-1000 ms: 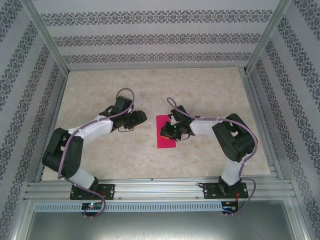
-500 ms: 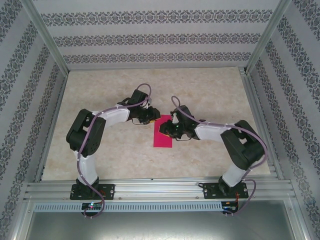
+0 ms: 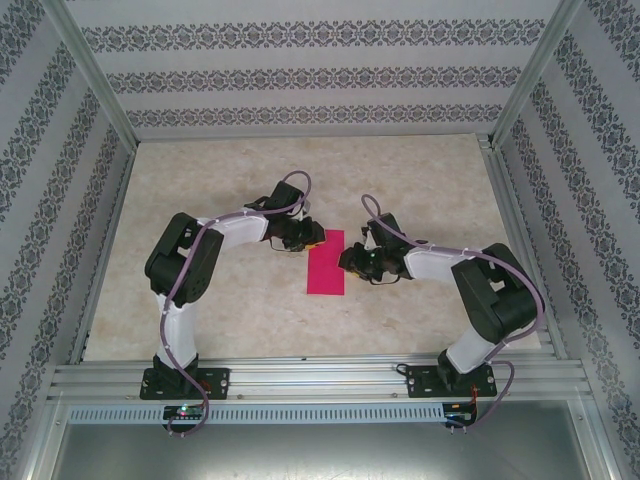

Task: Fold a paper plane with a square sheet of paper (pick it up from the middle)
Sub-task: Third fold the triangle at the center of the table.

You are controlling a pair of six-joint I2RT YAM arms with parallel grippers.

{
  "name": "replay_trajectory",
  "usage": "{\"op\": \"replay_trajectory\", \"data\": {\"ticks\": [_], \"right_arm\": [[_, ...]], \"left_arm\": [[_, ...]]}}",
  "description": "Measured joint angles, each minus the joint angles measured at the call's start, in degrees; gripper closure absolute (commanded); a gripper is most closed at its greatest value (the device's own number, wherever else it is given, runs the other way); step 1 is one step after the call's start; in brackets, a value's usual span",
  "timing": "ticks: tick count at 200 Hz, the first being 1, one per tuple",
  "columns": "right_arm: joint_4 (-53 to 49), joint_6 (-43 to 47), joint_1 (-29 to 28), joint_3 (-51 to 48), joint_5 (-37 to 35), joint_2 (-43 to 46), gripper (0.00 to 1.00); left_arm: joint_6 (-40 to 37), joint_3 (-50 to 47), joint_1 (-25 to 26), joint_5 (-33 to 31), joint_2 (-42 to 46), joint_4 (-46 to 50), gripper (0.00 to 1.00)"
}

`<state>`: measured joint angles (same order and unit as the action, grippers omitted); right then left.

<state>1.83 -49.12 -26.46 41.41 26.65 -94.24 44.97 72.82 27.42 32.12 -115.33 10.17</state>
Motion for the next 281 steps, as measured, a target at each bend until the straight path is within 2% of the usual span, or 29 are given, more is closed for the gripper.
{"op": "replay_trajectory", "data": {"ticks": [83,142,244,271,281], "right_arm": [[1.11,-0.44,0.11,0.02,1.05,-1.81,0.67],[6.78,-4.07,0.44,-1.01,3.48,-2.95,0.69],[12.31,-5.62,2.84,0.15,8.37,-5.99,0.65],[12.33,-5.16,3.37,2.01,9.94,-7.1,0.7],[12.02,-4.5,3.48,2.47,10.16,-7.21,0.77]], "left_arm": [[-1.31,0.74,-0.04,-0.83,-2.05,0.85,0.72],[-1.31,0.7,-0.04,-0.81,-2.05,0.79,0.72],[-2.64,0.68,-0.04,-0.66,-1.95,0.85,0.72],[-2.82,0.68,-0.02,-0.66,-1.95,0.92,0.71],[-3.06,0.68,-0.02,-0.61,-1.81,0.94,0.69]]}}
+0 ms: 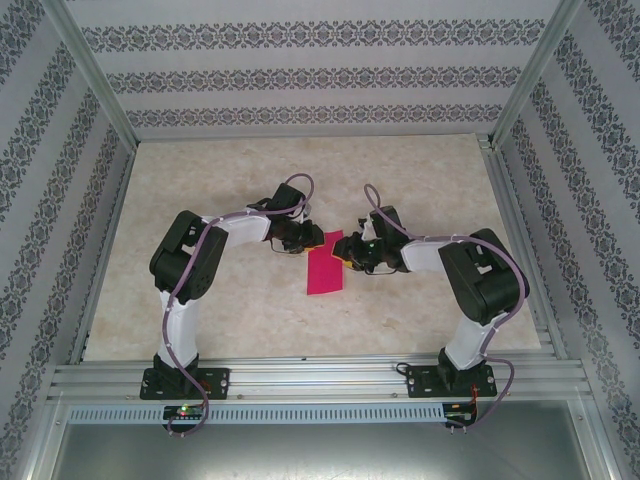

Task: Fold a paper plane with a square sheet of paper (pick it up from the middle)
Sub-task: Third fold the triangle at the center of the table.

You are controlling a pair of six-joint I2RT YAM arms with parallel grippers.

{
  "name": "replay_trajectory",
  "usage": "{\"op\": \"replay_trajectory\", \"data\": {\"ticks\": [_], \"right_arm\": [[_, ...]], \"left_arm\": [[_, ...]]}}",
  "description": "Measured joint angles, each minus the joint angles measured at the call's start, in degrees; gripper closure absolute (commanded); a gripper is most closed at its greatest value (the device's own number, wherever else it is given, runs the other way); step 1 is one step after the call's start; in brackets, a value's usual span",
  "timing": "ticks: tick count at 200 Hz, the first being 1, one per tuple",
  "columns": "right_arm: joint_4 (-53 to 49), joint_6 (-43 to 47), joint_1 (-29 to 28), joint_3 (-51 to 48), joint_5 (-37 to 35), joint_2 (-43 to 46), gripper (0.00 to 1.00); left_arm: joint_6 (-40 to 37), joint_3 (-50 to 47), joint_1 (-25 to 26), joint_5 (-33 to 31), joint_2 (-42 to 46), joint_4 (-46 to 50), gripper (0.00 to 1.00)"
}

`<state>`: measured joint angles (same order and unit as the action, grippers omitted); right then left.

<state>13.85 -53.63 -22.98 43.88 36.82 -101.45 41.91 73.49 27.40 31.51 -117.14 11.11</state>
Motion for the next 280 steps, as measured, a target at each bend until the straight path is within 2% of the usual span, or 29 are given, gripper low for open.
{"op": "replay_trajectory", "data": {"ticks": [19,36,48,78,94,109,127,144,169,192,240,280], "right_arm": [[-0.52,0.81,0.42,0.55,0.35,-0.57,0.85],[-0.96,1.07,0.74,0.55,0.35,-1.57,0.89],[-1.38,1.09,0.76,0.55,0.35,-2.1,0.92],[-1.81,1.07,0.76,0.55,0.37,-2.23,0.96],[-2.32,1.07,0.76,0.57,0.37,-2.23,0.96],[-2.8,1.03,0.76,0.57,0.44,-2.23,0.96],[-3.21,1.03,0.76,0.68,0.74,-2.23,0.95],[-3.91,1.05,0.76,0.87,0.83,-2.23,0.95],[-5.01,1.05,0.76,1.44,1.03,-2.23,0.94],[-5.46,1.03,0.76,1.49,1.05,-2.23,0.94],[-5.49,0.98,0.92,1.51,1.25,-2.23,0.93],[-5.55,0.98,1.14,1.51,1.44,-2.23,0.92]], "left_arm": [[-1.11,-0.59,0.0,-0.02,0.81,0.07,0.64],[-2.43,-2.03,0.0,-0.02,2.67,0.28,0.58],[-3.96,-3.39,0.02,-0.04,5.22,0.63,0.53],[-9.16,-5.9,1.77,-1.81,13.9,2.95,0.47],[-13.68,-5.99,6.25,-5.7,18.14,5.18,0.45],[-17.77,-6.01,12.96,-10.75,20.48,6.75,0.44],[-22.18,-6.23,21.22,-16.9,20.52,8.37,0.44],[-25.29,-6.75,26.32,-21.53,19.52,10.54,0.43],[-28.59,-6.75,30.84,-30.53,16.04,11.63,0.4],[-30.42,-6.84,32.54,-34.23,13.68,12.13,0.38],[-32.33,-6.73,33.0,-41.2,10.54,12.28,0.42],[-32.68,-6.73,33.05,-44.24,10.23,12.02,0.6]]}}
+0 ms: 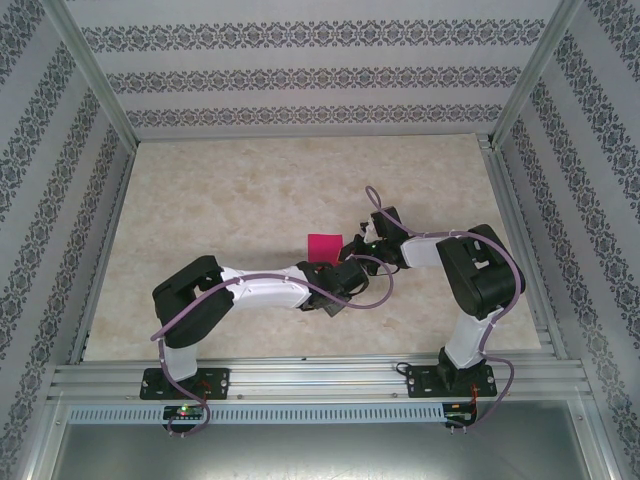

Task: Fold a paper plane with a square sheet of paper (pick it up from the middle)
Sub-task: Third fold the triangle at the center of the table.

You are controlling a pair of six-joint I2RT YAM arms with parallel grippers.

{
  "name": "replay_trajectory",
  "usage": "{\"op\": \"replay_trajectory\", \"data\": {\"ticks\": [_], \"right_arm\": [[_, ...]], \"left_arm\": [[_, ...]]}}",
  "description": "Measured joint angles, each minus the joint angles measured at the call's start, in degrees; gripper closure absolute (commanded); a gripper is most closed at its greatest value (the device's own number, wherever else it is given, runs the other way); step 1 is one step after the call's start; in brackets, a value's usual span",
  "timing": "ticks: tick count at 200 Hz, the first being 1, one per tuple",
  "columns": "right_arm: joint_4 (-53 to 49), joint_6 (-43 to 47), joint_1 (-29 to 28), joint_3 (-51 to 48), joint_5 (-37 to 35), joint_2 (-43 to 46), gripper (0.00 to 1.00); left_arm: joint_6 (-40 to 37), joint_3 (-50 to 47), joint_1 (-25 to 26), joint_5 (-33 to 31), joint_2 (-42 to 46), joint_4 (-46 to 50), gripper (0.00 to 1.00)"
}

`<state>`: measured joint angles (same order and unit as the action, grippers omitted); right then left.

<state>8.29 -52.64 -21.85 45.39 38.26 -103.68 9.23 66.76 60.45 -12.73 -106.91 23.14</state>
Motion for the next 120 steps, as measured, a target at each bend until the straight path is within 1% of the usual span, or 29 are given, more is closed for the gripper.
{"op": "replay_trajectory", "data": {"ticks": [13,72,93,100,110,120], "right_arm": [[-0.02,0.02,0.0,0.0,0.0,0.0,0.91],[-0.35,0.04,0.0,0.0,0.0,0.0,0.87],[-0.35,0.07,0.0,0.0,0.0,0.0,0.84],[-0.37,0.07,0.0,0.0,0.0,0.0,0.81],[-0.39,-0.09,0.02,0.0,0.02,0.0,0.75],[-0.2,0.2,0.26,0.11,0.37,0.2,0.72]], "left_arm": [[0.09,0.0,0.0,-0.28,0.02,-0.15,0.68],[0.13,-0.02,-0.02,-1.01,0.98,-1.07,0.96],[0.2,-0.02,-0.22,-0.15,1.97,-1.11,1.0],[0.2,-0.04,-0.46,0.46,2.32,-1.09,1.0],[0.22,-0.11,-0.81,1.42,2.75,-1.14,1.0],[0.37,-0.5,-1.57,3.23,3.32,-1.33,1.0]]}}
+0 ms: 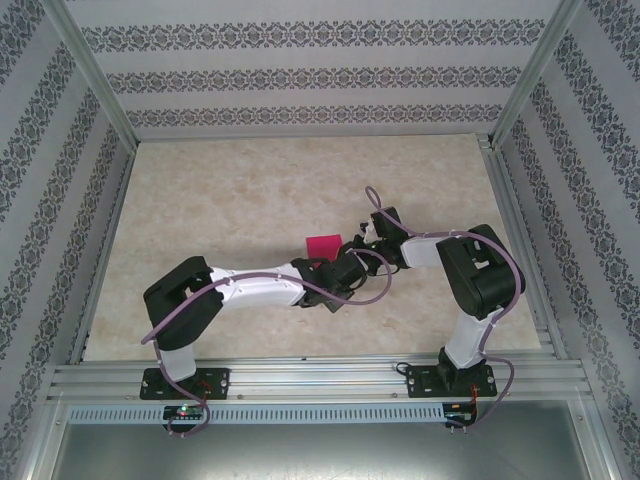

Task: Fold a paper plane with a square sheet of paper (pick it up from the middle)
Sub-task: Third fold the triangle at the center of the table.

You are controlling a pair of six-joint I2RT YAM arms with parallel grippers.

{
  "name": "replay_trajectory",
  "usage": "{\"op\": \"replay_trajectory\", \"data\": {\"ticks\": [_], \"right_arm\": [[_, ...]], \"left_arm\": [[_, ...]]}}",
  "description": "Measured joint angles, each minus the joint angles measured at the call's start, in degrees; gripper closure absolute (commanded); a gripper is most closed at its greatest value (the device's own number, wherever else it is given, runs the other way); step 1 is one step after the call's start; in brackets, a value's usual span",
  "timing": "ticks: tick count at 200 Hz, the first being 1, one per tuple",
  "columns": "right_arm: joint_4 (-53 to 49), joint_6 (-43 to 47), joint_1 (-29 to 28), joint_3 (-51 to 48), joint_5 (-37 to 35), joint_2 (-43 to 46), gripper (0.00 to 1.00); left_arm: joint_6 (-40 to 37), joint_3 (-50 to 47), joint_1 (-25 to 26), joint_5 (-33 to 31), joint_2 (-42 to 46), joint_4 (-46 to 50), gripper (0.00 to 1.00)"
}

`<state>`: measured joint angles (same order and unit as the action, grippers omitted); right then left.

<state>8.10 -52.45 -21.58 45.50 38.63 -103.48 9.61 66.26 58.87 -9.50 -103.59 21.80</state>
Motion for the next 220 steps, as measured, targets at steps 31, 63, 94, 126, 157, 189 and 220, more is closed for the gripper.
{"op": "replay_trajectory", "data": {"ticks": [31,63,94,126,157,189,220], "right_arm": [[-2.56,0.76,1.2,0.0,-0.63,1.84,0.67],[-8.22,3.96,1.99,0.85,-3.1,5.64,0.66],[-9.51,6.05,1.95,2.78,-3.28,7.32,0.81],[-9.07,6.23,1.42,6.25,-2.4,5.01,0.88],[-8.57,6.21,0.33,10.16,-1.64,-0.33,0.88],[-9.86,6.91,-0.42,13.97,-1.49,-5.11,0.88],[-12.15,8.87,-0.55,16.65,-1.95,-8.04,0.88]], "left_arm": [[1.44,-2.6,-5.29,8.7,2.14,-1.07,1.0],[3.32,-3.91,-11.85,20.44,2.97,-1.99,1.0],[4.44,-4.44,-16.26,30.32,2.99,-3.39,0.99],[4.85,-4.55,-18.8,36.83,2.99,-4.0,0.99],[5.25,-5.62,-20.68,40.79,2.99,-4.61,0.98],[5.49,-6.32,-22.32,43.12,2.93,-4.66,0.96],[5.49,-6.32,-23.26,44.72,2.64,-4.66,0.95]]}}
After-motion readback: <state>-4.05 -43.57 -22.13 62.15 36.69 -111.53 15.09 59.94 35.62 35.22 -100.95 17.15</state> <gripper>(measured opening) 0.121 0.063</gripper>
